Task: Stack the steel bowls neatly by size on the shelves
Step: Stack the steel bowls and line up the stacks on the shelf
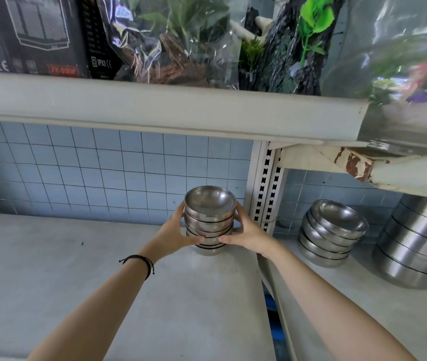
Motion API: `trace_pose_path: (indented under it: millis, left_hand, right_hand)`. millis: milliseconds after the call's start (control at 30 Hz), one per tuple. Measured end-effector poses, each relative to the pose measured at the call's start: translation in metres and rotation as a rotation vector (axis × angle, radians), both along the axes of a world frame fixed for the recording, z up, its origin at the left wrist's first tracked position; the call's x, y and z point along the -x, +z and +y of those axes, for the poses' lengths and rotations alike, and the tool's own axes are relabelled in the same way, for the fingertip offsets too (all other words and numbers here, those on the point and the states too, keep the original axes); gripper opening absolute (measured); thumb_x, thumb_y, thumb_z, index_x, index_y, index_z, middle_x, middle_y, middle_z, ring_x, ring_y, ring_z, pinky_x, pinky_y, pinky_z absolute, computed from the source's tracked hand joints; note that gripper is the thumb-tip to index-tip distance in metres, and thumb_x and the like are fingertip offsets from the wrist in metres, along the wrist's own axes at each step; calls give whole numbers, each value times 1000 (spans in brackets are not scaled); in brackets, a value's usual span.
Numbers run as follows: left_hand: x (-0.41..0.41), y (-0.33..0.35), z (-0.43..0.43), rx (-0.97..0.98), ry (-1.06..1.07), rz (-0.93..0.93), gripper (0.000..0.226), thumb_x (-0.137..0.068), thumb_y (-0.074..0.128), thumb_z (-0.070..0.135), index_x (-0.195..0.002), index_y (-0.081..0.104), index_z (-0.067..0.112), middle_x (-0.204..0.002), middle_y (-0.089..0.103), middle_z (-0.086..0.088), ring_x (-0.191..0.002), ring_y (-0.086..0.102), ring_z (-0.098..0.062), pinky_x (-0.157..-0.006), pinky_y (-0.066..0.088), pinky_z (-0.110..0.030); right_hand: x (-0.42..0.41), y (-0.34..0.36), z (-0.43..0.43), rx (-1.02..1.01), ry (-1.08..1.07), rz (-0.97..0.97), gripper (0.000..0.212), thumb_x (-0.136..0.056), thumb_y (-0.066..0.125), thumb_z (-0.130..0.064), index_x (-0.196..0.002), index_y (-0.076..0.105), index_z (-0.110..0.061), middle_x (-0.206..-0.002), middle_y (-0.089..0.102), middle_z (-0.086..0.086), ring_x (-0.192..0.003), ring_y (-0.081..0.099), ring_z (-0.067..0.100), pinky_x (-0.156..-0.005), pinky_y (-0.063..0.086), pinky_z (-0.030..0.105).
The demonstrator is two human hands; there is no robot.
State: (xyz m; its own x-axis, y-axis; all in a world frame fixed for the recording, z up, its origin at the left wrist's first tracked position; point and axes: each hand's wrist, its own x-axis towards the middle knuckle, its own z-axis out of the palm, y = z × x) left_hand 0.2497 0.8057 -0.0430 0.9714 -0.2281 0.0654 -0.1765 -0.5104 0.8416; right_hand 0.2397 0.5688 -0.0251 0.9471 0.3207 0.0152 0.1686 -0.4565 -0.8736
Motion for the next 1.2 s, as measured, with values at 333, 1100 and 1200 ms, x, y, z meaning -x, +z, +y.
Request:
trace_pose_path:
  millis: [333, 1100, 1200]
  left_hand:
    - [36, 9, 18, -640, 90, 25, 94, -80, 60, 66, -148, 25, 13, -147, 41, -7, -135, 40, -24, -105, 40, -40]
    - [121, 37, -201, -1175, -292, -475, 74, -81, 36, 80, -121, 58, 21, -106, 64, 1, -98, 61, -20, -68, 37, -28]
    - [121, 37, -242, -1153, -192, -491, 75, -82, 33, 80, -117, 60, 20, -102, 66, 2, -86, 60, -17, -66, 39, -27]
  right_hand:
    - [22, 9, 1, 349, -181, 42, 93, -86, 73, -38, -157, 15, -18, -154, 38, 7, -141, 38, 24, -113, 36, 39]
    - [157, 33, -187, 1252, -243, 19, 77, -81, 57, -73, -126, 57, -10, -129, 58, 7, -117, 59, 28, -75, 37, 29]
    - [154, 32, -224, 1248, -219, 42, 76, -82, 52, -76, -117, 61, -10, -122, 62, 9, -110, 61, 28, -72, 41, 30]
